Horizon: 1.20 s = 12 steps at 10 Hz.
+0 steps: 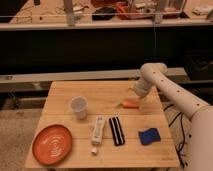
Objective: Drag the pepper across the table
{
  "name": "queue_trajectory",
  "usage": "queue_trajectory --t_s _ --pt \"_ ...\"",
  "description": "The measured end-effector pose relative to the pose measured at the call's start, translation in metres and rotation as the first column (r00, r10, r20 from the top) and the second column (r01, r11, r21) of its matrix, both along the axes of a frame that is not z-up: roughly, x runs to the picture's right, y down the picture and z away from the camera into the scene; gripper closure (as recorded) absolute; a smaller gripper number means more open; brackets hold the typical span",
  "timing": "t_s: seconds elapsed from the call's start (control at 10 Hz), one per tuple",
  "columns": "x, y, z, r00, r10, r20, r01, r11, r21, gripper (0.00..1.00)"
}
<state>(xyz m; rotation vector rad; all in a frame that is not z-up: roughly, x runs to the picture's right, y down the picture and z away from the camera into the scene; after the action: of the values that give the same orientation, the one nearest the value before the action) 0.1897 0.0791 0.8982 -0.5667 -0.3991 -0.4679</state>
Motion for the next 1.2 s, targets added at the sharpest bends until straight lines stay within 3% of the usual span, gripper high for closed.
queue_trajectory --t_s 1.2 --pt "-0.004 0.012 0.014 0.997 -0.071 0.029 0.072 0.9973 -0.017 0.2"
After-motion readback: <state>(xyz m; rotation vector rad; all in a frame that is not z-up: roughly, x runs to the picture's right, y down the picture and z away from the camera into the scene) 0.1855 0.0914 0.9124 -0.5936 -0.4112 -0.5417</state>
